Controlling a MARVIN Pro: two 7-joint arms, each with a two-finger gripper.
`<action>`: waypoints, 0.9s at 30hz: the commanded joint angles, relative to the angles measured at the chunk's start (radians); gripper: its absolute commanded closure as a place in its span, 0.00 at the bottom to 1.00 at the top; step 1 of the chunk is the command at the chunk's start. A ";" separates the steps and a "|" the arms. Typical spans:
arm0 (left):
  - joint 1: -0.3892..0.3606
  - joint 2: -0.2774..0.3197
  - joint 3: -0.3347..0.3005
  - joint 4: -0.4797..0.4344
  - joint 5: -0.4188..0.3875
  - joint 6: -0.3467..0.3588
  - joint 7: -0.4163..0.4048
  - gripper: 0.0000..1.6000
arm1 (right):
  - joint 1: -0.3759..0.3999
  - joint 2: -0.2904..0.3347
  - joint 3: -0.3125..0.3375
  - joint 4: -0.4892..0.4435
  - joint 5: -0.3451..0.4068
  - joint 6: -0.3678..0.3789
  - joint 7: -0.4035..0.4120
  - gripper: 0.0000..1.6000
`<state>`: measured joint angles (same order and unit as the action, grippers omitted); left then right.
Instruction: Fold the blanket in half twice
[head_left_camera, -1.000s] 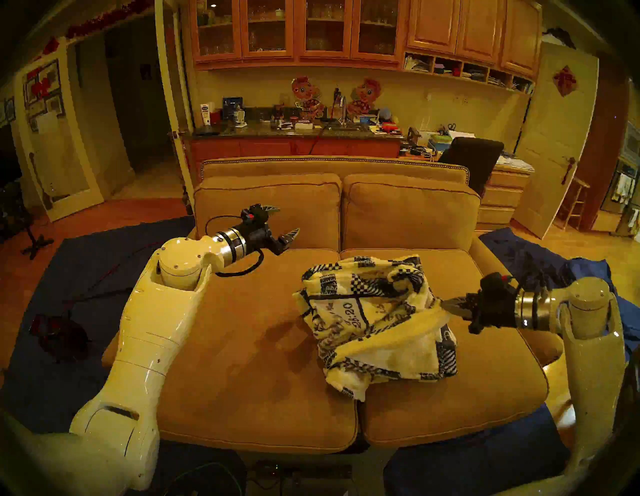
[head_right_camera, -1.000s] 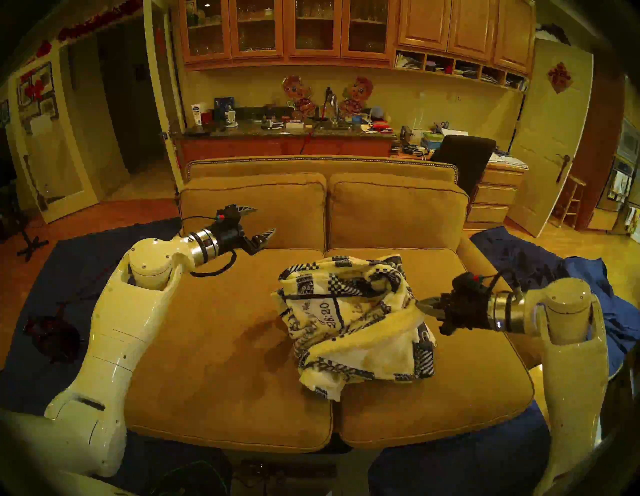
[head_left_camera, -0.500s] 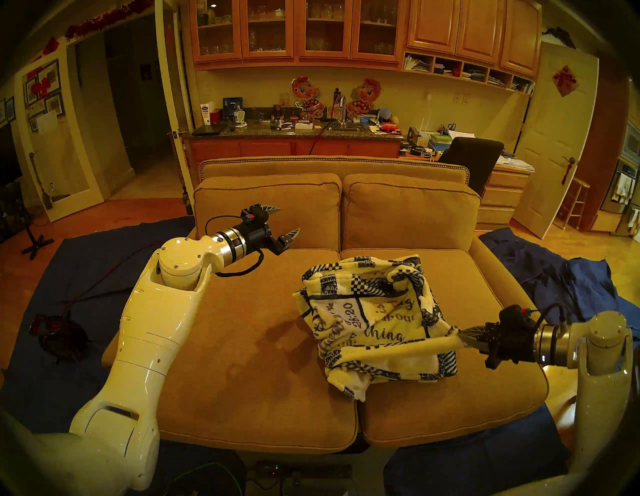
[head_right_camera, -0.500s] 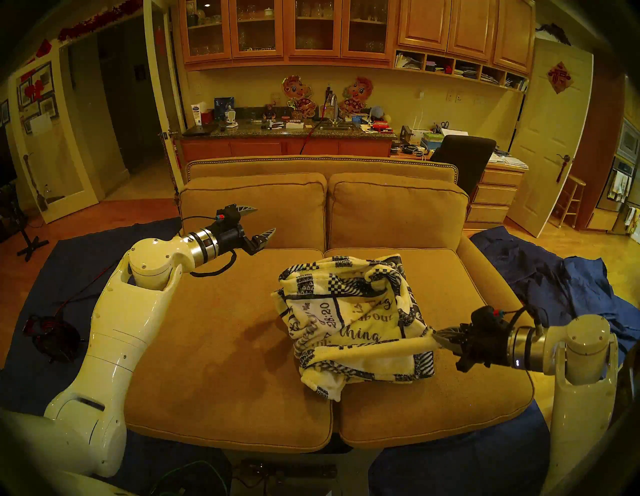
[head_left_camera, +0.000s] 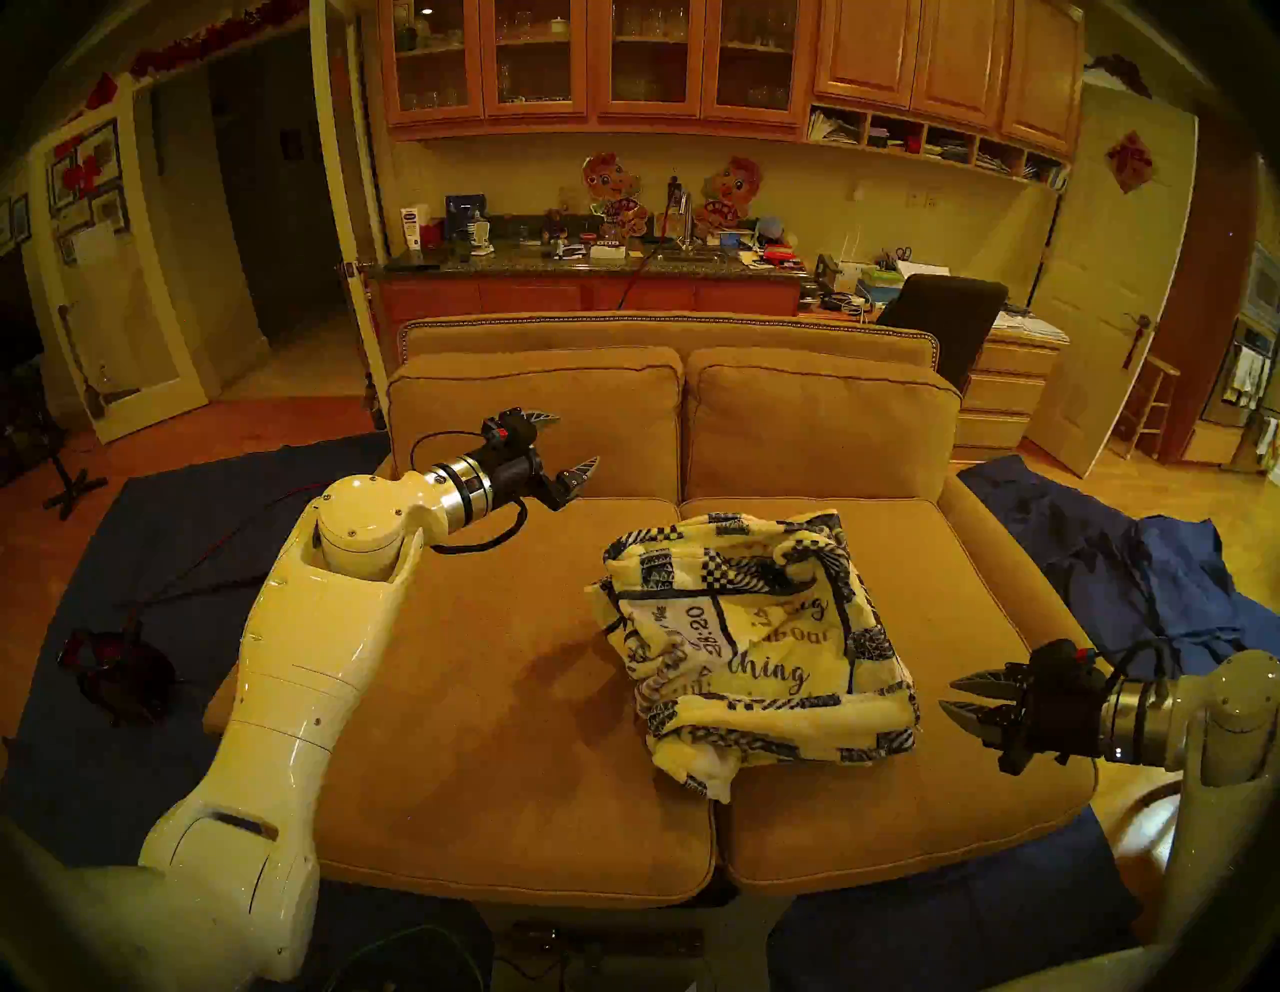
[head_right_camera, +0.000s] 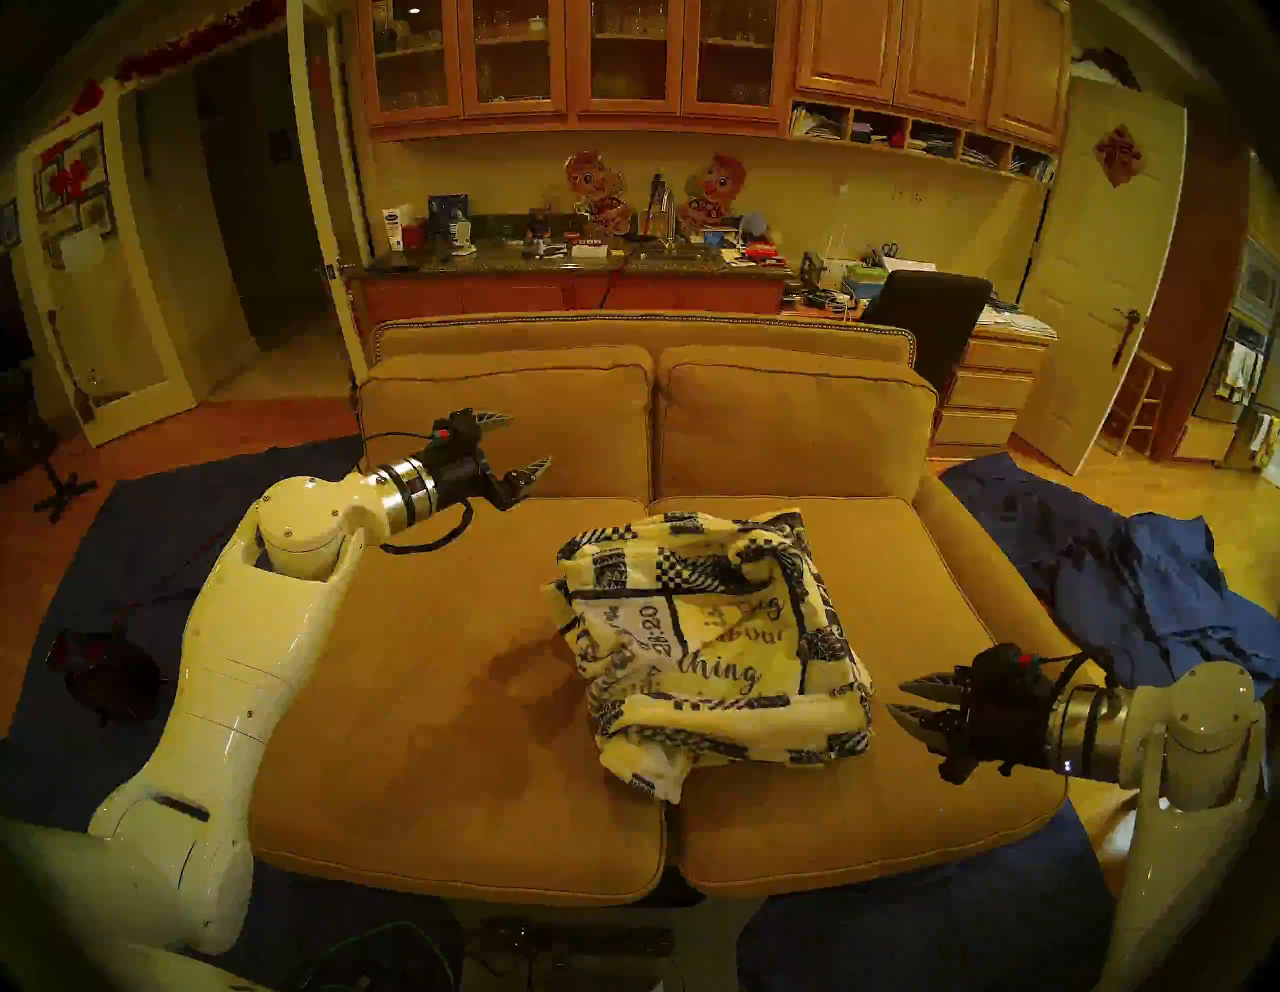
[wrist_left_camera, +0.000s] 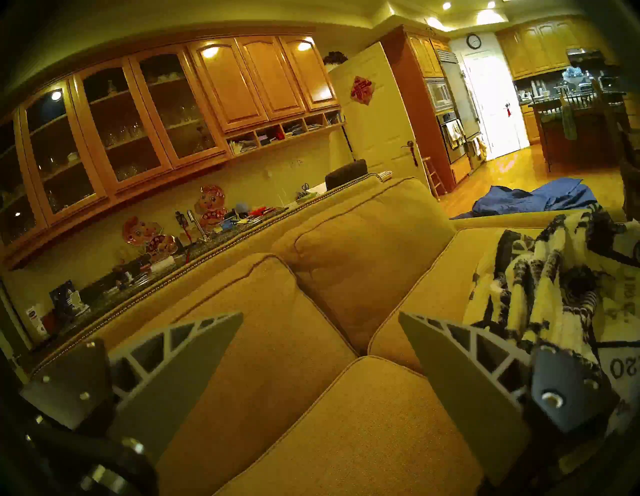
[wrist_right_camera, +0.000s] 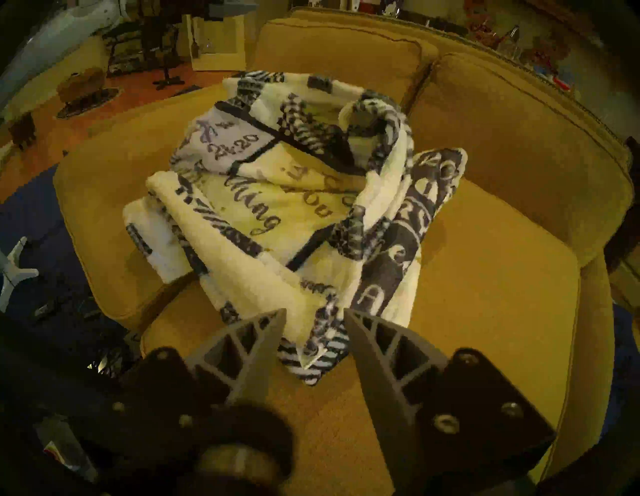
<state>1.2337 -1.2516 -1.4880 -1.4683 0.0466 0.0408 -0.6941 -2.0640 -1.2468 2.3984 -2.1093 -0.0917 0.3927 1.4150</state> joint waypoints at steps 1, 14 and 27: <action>-0.016 0.002 -0.003 -0.009 0.002 -0.003 0.002 0.00 | 0.113 -0.003 -0.064 -0.039 0.060 -0.009 -0.019 0.33; -0.015 0.001 -0.004 -0.009 0.002 -0.003 0.001 0.00 | 0.233 -0.050 -0.310 -0.050 0.081 -0.022 -0.088 0.32; -0.014 0.000 -0.005 -0.009 0.003 -0.003 0.001 0.00 | 0.393 -0.117 -0.565 0.037 0.029 -0.029 -0.157 0.29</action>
<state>1.2338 -1.2530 -1.4895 -1.4685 0.0493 0.0408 -0.6948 -1.7815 -1.3202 1.9742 -2.1103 -0.0311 0.3617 1.2924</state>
